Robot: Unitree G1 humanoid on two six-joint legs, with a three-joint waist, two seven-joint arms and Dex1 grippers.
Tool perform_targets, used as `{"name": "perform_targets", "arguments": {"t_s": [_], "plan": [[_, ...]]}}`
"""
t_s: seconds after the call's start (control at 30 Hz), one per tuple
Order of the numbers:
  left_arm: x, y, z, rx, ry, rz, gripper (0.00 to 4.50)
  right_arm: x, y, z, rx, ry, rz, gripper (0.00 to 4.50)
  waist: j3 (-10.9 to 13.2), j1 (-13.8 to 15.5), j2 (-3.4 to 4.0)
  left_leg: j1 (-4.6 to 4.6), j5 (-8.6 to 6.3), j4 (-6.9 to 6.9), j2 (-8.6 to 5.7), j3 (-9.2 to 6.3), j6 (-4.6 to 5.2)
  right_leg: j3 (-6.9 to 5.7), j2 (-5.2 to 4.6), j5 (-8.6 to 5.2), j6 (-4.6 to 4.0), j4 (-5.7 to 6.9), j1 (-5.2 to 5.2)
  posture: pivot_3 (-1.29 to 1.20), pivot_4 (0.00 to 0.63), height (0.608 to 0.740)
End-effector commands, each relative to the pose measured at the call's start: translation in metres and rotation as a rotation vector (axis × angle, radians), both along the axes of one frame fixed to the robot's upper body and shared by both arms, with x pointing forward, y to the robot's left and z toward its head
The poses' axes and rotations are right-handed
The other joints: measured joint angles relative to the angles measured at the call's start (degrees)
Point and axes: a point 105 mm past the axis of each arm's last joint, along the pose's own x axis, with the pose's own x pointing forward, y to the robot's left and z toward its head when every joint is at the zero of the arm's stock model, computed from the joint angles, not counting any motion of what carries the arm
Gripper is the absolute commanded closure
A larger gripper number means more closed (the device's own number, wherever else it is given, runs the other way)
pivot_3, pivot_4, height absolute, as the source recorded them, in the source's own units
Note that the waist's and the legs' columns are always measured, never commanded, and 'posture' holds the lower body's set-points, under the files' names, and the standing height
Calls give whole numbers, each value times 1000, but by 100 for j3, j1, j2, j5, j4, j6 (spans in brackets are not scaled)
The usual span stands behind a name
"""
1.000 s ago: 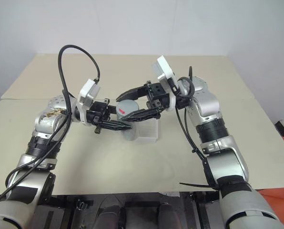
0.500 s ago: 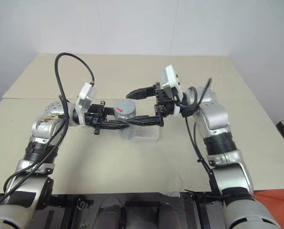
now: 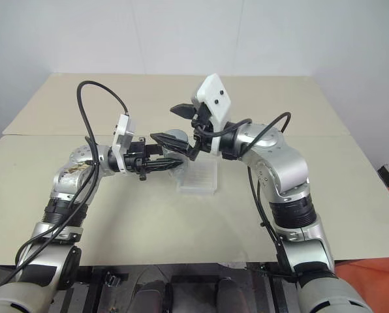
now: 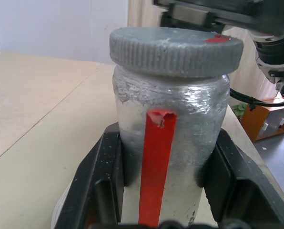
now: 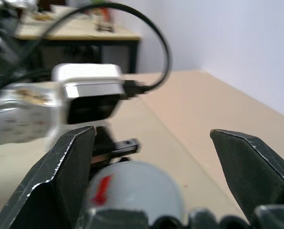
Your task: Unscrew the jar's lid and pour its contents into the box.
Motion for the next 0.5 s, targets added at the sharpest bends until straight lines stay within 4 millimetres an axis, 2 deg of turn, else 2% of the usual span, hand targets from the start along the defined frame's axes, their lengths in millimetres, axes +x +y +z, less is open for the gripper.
{"name": "perform_targets", "arguments": {"t_s": [0.03,0.17,0.33,0.5], "plan": [[-2,0,14,-11,-69,-5,2639,10,-3,2,-2,-10,-74,14,0,1,0,0,0,0,-1,0,0,0,0,0,0,-1,0,0,150,740],[-3,3,14,-5,-70,5,2639,9,-3,2,5,-5,-79,14,0,-4,0,-2,0,0,0,0,0,0,0,0,0,-1,0,0,150,740],[-2,6,12,2,-66,16,2639,-9,0,17,38,-43,-34,14,0,-4,0,-1,0,-1,1,-1,0,0,1,0,0,-1,-1,0,150,740],[-1,6,14,0,-67,19,2639,-23,3,10,20,-36,-4,14,0,-4,0,-1,0,-1,1,-1,0,-1,1,0,0,-2,-1,0,150,740]]}}
